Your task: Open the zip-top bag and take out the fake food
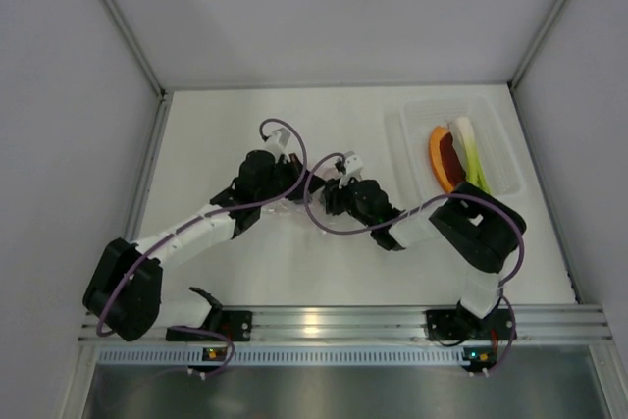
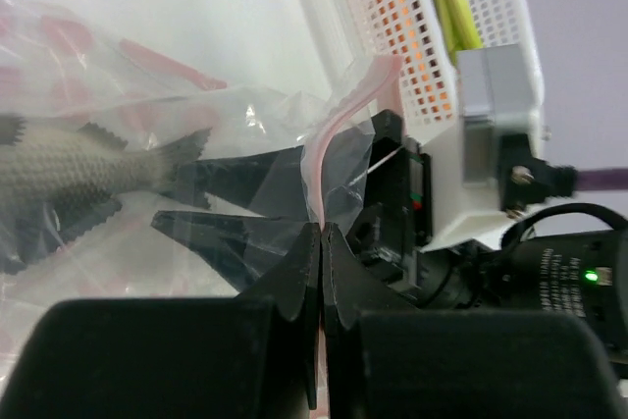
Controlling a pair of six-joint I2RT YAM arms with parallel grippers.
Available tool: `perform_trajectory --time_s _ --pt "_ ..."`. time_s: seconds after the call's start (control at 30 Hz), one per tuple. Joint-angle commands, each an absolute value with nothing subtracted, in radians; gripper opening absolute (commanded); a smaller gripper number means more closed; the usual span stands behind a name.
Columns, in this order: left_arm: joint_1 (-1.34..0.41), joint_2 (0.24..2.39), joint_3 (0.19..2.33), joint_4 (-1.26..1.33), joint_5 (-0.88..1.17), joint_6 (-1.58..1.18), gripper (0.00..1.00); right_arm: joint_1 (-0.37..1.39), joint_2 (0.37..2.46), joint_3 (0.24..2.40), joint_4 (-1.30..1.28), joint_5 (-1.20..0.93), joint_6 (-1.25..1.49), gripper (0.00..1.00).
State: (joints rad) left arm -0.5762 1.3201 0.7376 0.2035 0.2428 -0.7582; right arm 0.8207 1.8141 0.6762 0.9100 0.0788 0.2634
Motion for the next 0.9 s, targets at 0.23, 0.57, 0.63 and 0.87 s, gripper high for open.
perform_trajectory --time_s 0.23,0.57,0.63,0.87 --pt "-0.606 1.158 0.850 0.396 0.161 -0.929 0.00 0.813 1.754 0.761 0.733 0.198 0.349 0.30" --pt "-0.609 1.000 0.835 0.364 -0.038 -0.974 0.00 0.701 1.588 1.147 -0.428 0.572 0.103 0.32" --pt "-0.609 0.931 0.786 0.344 -0.116 -0.974 0.00 0.686 1.551 1.181 -0.507 0.609 0.084 0.31" --pt "-0.611 0.865 0.568 0.272 -0.183 -0.980 0.00 0.747 1.560 1.429 -0.767 0.736 0.009 0.32"
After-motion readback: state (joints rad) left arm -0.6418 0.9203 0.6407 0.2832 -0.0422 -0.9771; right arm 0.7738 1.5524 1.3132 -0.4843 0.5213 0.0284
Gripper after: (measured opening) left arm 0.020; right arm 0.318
